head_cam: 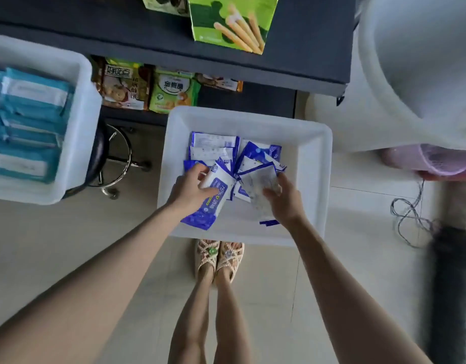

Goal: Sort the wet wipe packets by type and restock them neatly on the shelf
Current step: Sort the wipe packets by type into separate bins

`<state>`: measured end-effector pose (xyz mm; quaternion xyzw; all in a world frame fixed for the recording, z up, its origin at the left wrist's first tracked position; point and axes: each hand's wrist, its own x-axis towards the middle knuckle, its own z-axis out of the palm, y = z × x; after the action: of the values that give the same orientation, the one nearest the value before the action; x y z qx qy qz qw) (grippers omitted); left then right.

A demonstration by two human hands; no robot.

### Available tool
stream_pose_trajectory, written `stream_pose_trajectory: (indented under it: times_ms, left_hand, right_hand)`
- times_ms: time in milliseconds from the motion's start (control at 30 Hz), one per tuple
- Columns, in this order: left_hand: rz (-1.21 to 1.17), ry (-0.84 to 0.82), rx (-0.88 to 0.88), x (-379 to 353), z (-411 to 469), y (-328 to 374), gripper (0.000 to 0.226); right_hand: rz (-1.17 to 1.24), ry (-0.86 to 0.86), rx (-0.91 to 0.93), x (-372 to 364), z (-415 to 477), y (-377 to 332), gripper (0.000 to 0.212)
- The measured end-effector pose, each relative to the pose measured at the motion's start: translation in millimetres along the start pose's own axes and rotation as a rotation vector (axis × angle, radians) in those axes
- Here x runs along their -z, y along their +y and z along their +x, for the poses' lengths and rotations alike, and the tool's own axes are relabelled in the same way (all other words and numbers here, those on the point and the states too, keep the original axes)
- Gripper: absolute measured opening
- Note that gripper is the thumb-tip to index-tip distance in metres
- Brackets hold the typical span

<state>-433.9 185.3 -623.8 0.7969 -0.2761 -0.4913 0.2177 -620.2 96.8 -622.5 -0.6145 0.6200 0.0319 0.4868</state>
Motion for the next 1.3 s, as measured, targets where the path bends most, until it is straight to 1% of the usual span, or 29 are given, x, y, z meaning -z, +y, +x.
stream_pose_trajectory:
  times_ms: [67, 133, 200, 233, 300, 367, 433, 533, 667, 767, 867, 967, 1100, 1200, 1300]
  left_hand:
    - [0.122, -0.055, -0.059, -12, 29, -16, 0.042]
    - [0.209, -0.105, -0.102, -25, 56, -32, 0.042]
    - [0.320, -0.109, -0.172, -39, 79, -48, 0.041]
    - [0.432, -0.087, -0.236, -44, 88, -55, 0.041]
    - [0.660, 0.023, -0.397, -55, 101, -74, 0.044]
    - [0.724, 0.106, -0.500, -62, 108, -93, 0.050]
    - [0.740, 0.114, -0.562, -66, 111, -110, 0.055]
    - [0.824, 0.007, -0.568, -68, 110, -124, 0.061]
    - [0.899, -0.161, -0.433, -60, 103, -112, 0.059]
    - [0.843, -0.249, -0.344, -47, 92, -79, 0.049]
    - [0.696, -0.227, -0.266, -22, 65, -46, 0.042]
    - [0.582, -0.088, -0.283, 13, 19, -15, 0.037]
    - [0.330, 0.101, -0.350, 79, -65, 26, 0.028]
    - [0.262, 0.242, -0.408, 139, -132, 49, 0.023]
    - [0.237, 0.379, -0.458, 198, -193, 59, 0.018]
  right_hand:
    - [-0.108, -0.029, 0.010, -13, 28, 21, 0.043]
    - [-0.228, -0.076, 0.055, -28, 53, 39, 0.045]
    - [-0.360, -0.102, 0.082, -44, 72, 54, 0.046]
    - [-0.408, -0.094, 0.098, -50, 80, 60, 0.046]
    - [-0.461, -0.033, 0.141, -62, 89, 71, 0.048]
    - [-0.481, 0.015, 0.203, -72, 93, 79, 0.054]
    - [-0.524, 0.000, 0.275, -78, 92, 87, 0.061]
    - [-0.632, -0.068, 0.346, -82, 86, 99, 0.066]
    - [-0.717, -0.161, 0.292, -77, 80, 92, 0.067]
    - [-0.717, -0.236, 0.226, -61, 73, 61, 0.058]
    - [-0.620, -0.236, 0.236, -40, 52, 16, 0.044]
    - [-0.578, -0.159, 0.313, -18, 15, -36, 0.035]
    - [-0.505, -0.076, 0.432, 8, -57, -117, 0.030]
    - [-0.457, -0.011, 0.557, 17, -118, -182, 0.022]
    - [-0.374, 0.033, 0.685, 9, -175, -241, 0.018]
